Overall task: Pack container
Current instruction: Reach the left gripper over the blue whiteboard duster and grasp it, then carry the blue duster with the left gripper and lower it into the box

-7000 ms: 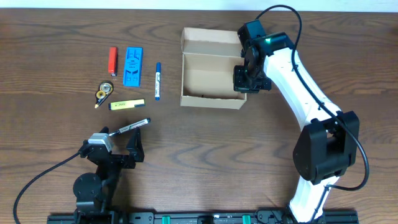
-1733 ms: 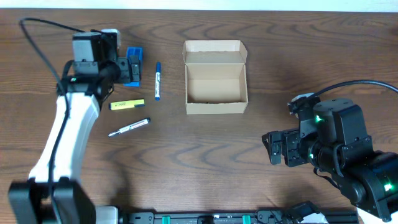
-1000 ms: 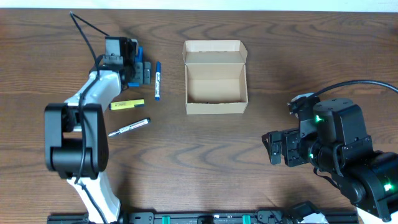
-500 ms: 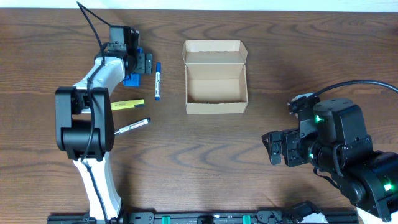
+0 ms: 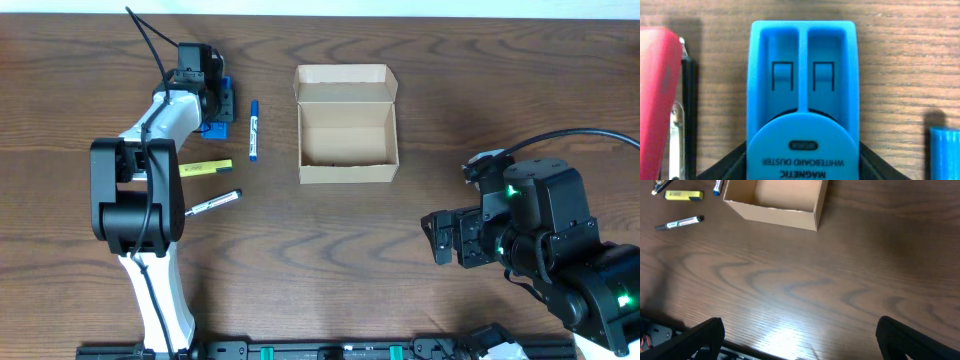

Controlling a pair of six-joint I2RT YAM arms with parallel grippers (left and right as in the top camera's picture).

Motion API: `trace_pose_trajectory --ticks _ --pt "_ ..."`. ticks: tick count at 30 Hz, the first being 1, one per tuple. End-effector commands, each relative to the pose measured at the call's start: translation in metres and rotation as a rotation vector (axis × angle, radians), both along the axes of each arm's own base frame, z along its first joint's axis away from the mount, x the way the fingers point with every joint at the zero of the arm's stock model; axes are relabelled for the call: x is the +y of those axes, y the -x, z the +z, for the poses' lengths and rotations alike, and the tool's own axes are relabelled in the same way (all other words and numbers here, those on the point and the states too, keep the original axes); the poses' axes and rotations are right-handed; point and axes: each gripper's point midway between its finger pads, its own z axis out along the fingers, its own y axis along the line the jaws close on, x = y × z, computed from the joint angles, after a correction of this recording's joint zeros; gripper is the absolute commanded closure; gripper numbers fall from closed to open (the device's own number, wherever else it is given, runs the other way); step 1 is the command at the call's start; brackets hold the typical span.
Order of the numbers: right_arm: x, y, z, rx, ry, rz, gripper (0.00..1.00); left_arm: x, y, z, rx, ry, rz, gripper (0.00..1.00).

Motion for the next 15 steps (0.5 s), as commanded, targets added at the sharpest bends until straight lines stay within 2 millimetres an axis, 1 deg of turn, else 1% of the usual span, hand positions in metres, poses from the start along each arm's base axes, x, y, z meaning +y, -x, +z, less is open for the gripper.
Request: trace_pose_trajectory --ticks 1,3,6,8,10,11,13,15 --pt "0.001 0.001 0.0 0.002 -0.001 0.001 0.01 -0.001 -0.005 0.012 0.004 -0.011 0.001 0.54" --pt "0.001 0.001 0.0 0.002 -0.001 0.001 0.01 -0.003 -0.008 0.029 0.007 -0.016 -0.004 0.6" --pt "0.001 0.001 0.0 0.002 -0.001 0.001 0.01 -0.01 -0.014 0.064 -0.011 -0.018 -0.019 0.68" --pt "0.001 0.001 0.0 0.002 -0.001 0.001 0.01 -0.016 -0.016 0.095 -0.037 -0.019 -0.035 0.71" --pt "0.001 0.001 0.0 0.002 -0.001 0.001 0.01 -0.025 -0.014 0.127 -0.068 -0.029 -0.075 0.76" --pt "0.001 0.001 0.0 0.002 -0.001 0.001 0.01 -0.032 -0.011 0.145 -0.087 -0.038 -0.106 0.78" --pt "0.001 0.001 0.0 0.002 -0.001 0.002 0.01 -0.046 0.0 0.172 -0.112 -0.059 -0.176 0.8" --pt "0.001 0.001 0.0 0.002 -0.001 0.001 0.01 -0.066 0.017 0.197 -0.132 -0.08 -0.276 0.81"
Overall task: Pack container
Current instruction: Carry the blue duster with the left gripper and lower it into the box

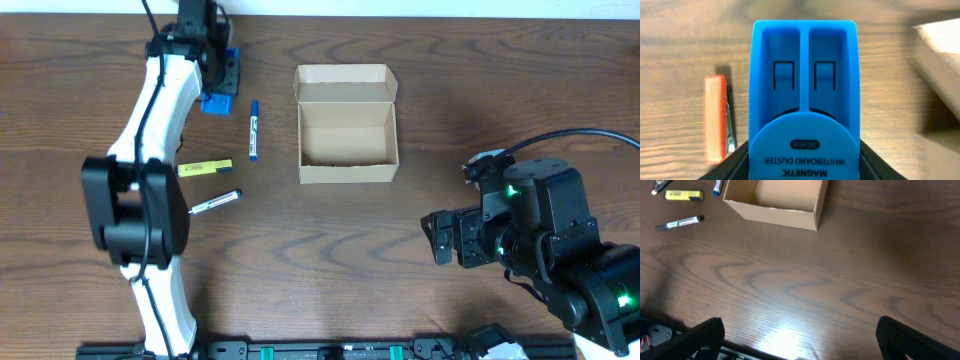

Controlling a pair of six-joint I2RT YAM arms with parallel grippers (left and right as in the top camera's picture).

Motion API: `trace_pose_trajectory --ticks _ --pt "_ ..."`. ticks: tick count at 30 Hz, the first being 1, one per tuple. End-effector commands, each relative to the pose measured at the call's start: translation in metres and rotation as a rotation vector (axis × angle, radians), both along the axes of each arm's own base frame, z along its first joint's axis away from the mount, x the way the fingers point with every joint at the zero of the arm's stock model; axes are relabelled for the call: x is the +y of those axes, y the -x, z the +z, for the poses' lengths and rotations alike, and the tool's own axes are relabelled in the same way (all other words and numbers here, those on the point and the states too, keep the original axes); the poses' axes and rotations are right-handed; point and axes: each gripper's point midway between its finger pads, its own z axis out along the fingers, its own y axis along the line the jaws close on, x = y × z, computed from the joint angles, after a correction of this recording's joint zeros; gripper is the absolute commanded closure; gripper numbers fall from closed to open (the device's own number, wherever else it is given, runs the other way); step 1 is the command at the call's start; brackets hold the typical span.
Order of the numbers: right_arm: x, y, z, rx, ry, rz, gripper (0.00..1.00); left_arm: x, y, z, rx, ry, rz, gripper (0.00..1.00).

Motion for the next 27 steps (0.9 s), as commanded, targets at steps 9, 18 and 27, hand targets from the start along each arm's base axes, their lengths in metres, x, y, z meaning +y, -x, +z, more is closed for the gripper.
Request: trace_pose_trajectory --ticks 9,18,27 --pt "0.001 0.001 0.0 0.002 -0.001 0.001 0.01 -0.137 0.109 0.089 -0.058 -0.079 -0.798 0.74" --pt "0.001 0.001 0.0 0.002 -0.001 0.001 0.01 -0.21 0.142 0.049 -0.018 -0.142 -1.109 0.83" --pt "0.001 0.001 0.0 0.002 -0.001 0.001 0.01 -0.227 0.141 -0.015 0.091 -0.17 -1.217 0.84"
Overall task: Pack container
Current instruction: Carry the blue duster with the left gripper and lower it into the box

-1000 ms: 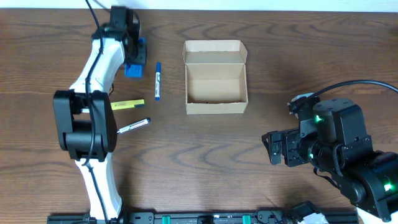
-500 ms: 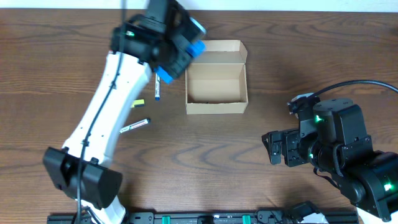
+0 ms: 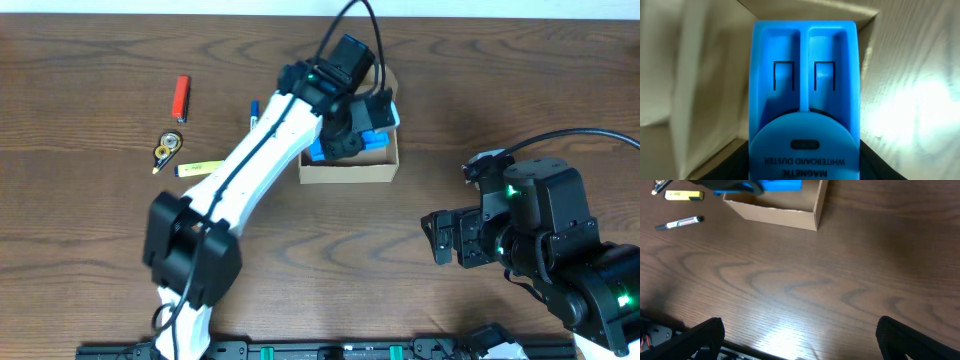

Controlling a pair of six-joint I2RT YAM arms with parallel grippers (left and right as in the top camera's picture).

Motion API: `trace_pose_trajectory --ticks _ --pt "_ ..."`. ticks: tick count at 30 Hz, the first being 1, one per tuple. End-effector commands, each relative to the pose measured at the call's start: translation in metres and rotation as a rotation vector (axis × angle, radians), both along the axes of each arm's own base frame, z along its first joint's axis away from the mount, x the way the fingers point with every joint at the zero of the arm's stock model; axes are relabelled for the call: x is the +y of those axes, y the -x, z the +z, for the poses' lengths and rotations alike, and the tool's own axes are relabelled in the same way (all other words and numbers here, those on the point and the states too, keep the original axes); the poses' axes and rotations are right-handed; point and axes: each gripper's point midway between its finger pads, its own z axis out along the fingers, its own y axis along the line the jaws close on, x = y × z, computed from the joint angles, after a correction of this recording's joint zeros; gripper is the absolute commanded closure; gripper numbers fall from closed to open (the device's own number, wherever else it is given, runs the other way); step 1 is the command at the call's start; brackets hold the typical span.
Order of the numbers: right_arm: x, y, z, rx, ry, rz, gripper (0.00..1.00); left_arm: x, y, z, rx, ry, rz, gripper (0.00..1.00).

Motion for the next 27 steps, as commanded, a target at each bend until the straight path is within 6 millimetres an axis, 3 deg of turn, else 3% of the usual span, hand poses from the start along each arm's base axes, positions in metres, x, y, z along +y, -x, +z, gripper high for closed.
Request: trace_pose_trajectory --ticks 1,5,12,20,27 --pt "0.001 0.001 0.0 0.001 -0.001 0.001 0.01 0.001 -0.003 -0.021 0.018 -0.024 -0.054 0.84" --pt "0.001 0.001 0.0 0.001 -0.001 0.001 0.01 -0.003 -0.003 -0.028 0.026 -0.006 -0.099 0.85" --pt "0.001 0.001 0.0 0.001 -0.001 0.001 0.01 -0.006 -0.004 -0.021 0.072 0.106 -0.136 0.86" --pt "0.001 0.001 0.0 0.001 -0.001 0.001 0.01 0.007 -0.014 -0.014 0.106 0.203 -0.125 0.83" --pt "0.001 0.001 0.0 0.001 -0.001 0.002 0.01 0.009 -0.011 -0.016 0.108 0.202 -0.16 0.83"
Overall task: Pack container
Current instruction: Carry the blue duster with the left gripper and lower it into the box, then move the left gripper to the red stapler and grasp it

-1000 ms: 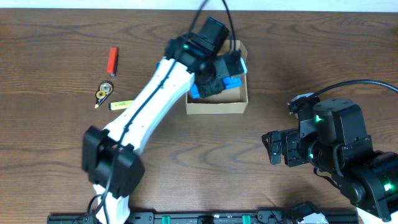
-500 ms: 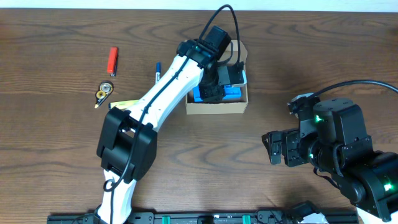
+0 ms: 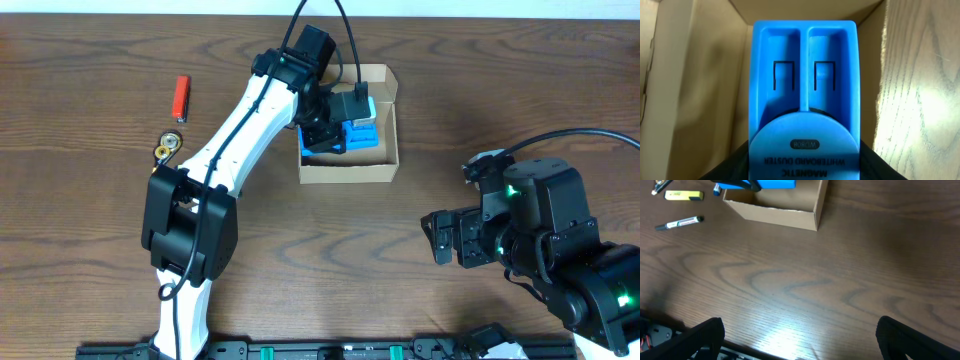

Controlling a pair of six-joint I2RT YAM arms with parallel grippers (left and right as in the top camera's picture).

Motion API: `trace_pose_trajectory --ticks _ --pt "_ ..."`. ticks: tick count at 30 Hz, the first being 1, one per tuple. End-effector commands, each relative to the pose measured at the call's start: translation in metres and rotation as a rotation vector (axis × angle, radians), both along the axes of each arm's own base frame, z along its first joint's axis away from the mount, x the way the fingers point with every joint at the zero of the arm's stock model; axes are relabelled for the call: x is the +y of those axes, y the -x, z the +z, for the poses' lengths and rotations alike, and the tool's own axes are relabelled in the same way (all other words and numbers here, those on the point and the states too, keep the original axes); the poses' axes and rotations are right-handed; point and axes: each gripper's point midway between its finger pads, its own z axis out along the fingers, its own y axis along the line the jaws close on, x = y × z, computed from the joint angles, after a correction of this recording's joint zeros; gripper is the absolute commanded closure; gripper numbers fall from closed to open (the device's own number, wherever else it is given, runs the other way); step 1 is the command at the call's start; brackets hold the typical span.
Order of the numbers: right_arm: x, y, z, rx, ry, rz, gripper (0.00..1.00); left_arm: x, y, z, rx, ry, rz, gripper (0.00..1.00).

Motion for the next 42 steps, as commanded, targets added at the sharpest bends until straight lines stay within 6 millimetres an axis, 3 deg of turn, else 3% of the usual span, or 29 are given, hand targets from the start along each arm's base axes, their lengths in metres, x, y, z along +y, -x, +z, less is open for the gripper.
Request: trace_pose_trajectory --ticks 1,17,22,27,32,38,42 --pt "0.001 0.001 0.0 0.001 -0.001 0.001 0.01 -0.008 0.007 0.002 0.014 0.04 -0.048 0.83" --pt "0.001 0.001 0.0 0.001 -0.001 0.001 0.01 -0.007 0.008 -0.027 0.05 0.004 -0.079 0.78" --pt "0.001 0.001 0.0 0.001 -0.001 0.001 0.01 -0.005 0.006 -0.028 0.043 -0.006 -0.075 0.61" --pt "0.001 0.001 0.0 0.001 -0.001 0.001 0.01 -0.004 0.006 -0.029 0.047 -0.013 -0.068 0.52" --pt "0.001 0.001 0.0 0.001 -0.001 0.001 0.01 -0.004 0.007 -0.029 0.057 -0.014 -0.051 0.34" --pt "0.001 0.001 0.0 0.001 -0.001 0.001 0.01 -0.004 0.006 -0.022 0.053 -0.007 -0.032 0.33" --pt "0.001 0.001 0.0 0.001 -0.001 0.001 0.01 -0.007 0.002 0.006 0.021 0.024 0.017 0.33"
